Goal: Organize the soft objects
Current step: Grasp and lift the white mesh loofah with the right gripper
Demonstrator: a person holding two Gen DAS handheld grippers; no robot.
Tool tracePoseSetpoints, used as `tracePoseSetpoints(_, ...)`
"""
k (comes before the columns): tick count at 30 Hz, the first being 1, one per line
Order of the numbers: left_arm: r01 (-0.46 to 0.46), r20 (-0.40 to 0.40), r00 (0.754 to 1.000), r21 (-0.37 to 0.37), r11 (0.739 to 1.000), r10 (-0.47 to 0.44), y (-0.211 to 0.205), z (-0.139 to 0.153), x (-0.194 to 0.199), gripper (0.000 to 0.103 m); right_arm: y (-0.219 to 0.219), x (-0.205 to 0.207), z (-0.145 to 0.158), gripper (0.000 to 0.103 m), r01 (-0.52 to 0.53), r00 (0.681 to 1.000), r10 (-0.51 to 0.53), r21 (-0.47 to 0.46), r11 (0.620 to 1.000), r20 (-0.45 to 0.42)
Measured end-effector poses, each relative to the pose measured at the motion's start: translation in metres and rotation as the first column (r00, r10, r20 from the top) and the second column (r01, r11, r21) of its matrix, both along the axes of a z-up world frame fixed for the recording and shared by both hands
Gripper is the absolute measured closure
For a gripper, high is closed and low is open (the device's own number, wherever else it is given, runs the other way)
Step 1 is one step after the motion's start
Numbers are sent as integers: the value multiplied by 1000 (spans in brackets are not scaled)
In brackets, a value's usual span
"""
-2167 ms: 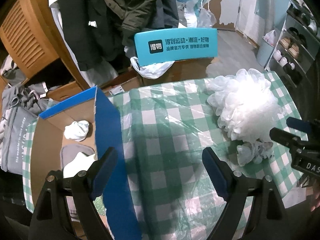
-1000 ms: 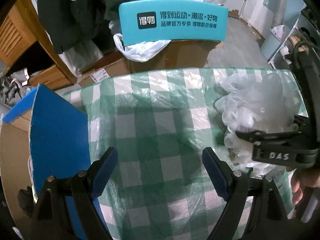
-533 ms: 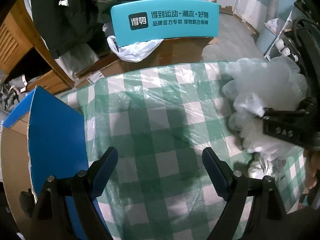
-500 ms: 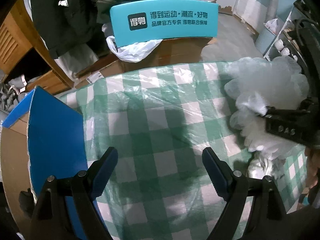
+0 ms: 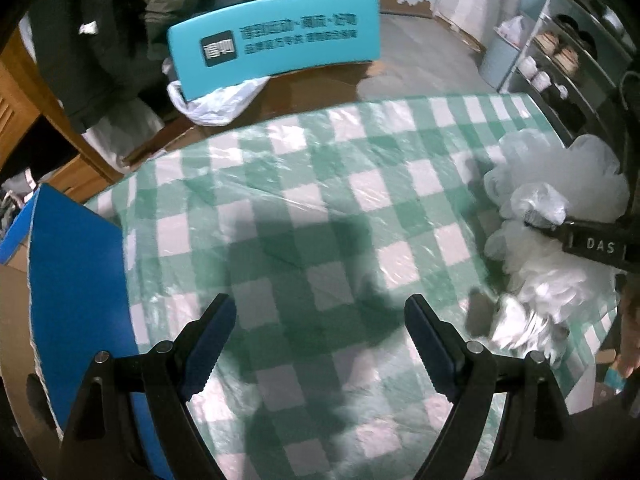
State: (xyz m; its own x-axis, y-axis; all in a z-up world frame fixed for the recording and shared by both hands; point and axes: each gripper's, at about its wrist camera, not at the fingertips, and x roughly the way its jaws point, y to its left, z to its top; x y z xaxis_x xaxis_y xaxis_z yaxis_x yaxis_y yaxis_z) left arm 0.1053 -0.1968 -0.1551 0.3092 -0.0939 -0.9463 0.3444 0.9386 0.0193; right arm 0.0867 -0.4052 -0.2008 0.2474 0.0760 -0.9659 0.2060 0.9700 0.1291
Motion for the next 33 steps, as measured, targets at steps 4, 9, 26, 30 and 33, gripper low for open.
tracePoseSetpoints(4, -6, -42, 999, -37, 999, 4, -12, -5, -15, 16, 1, -17, -8, 48, 31, 999, -30, 51, 998, -13)
tracePoseSetpoints(9, 58, -104, 992, -76, 995, -66, -32, -16, -38, 16, 4, -24, -8, 46, 24, 1000, -24, 55, 998, -1)
tracePoseSetpoints(26, 58, -213, 972, -210, 976, -103, -65, -28, -67, 15, 2, -27, -14, 45, 13, 1000, -14, 79, 997, 10)
tracePoseSetpoints(30, 90, -207, 970, -194, 977, -130, -82, -32, -72, 16, 1, -27, -14, 44, 12, 1000, -13, 85, 996, 7)
tracePoseSetpoints(33, 108, -195, 971, -171, 979, -141, -95, -37, -73, 16, 0, -28, -15, 44, 12, 1000, -13, 94, 995, 7)
